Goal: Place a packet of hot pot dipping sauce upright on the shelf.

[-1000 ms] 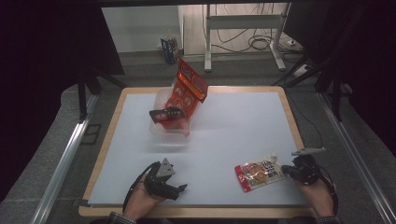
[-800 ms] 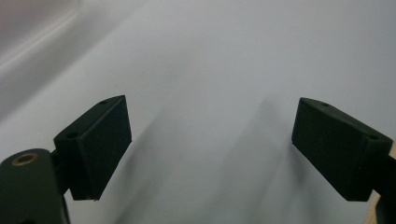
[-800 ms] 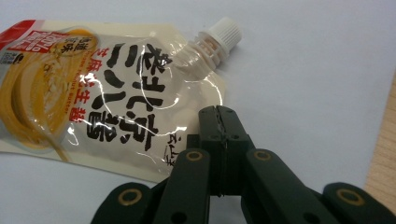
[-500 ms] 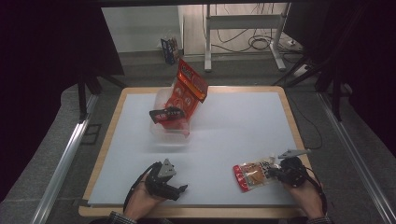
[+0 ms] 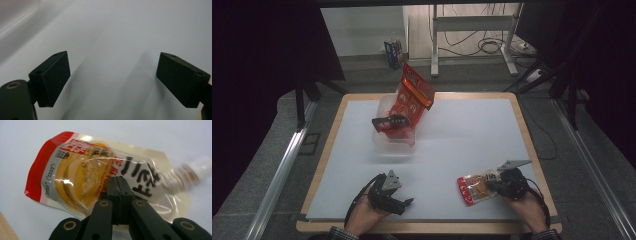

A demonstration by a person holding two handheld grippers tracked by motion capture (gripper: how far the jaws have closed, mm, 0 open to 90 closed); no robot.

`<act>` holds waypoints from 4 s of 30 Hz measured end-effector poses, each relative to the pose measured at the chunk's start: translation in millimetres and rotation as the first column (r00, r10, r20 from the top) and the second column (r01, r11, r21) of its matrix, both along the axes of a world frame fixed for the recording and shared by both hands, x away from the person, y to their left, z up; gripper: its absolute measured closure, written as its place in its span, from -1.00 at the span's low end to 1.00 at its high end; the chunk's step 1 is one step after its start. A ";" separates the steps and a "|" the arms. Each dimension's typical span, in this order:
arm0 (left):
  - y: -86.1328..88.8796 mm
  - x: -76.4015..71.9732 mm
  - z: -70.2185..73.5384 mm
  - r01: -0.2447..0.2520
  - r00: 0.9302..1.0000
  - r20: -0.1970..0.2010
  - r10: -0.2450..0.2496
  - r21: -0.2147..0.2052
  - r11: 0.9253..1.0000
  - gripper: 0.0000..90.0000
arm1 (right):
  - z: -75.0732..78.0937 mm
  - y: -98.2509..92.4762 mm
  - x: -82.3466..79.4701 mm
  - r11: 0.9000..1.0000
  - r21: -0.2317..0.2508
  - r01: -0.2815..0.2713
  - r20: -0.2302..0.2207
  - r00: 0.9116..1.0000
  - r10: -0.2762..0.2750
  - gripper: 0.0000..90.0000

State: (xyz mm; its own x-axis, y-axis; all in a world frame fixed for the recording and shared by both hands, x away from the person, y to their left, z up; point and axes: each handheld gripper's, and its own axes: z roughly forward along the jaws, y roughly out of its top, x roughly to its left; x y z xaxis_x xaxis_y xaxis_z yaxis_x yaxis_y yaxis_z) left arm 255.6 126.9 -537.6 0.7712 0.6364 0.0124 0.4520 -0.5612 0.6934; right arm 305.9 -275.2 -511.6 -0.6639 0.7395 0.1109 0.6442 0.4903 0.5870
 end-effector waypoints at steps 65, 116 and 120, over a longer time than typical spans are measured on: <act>-72.0 23.2 5.1 0.128 0.992 0.034 -0.125 -0.162 0.978 1.00 | 18.0 31.7 12.7 0.999 -0.027 -0.043 0.125 0.991 0.046 0.07; -72.6 18.6 -2.0 0.155 0.988 0.001 -0.156 -0.057 0.986 1.00 | -3.7 67.4 34.8 0.931 0.339 -0.139 -0.146 0.969 0.198 0.19; -72.3 18.7 -2.1 0.156 0.988 0.002 -0.156 -0.060 0.986 1.00 | 1.0 76.2 30.5 0.955 0.249 -0.163 -0.086 0.978 0.189 0.61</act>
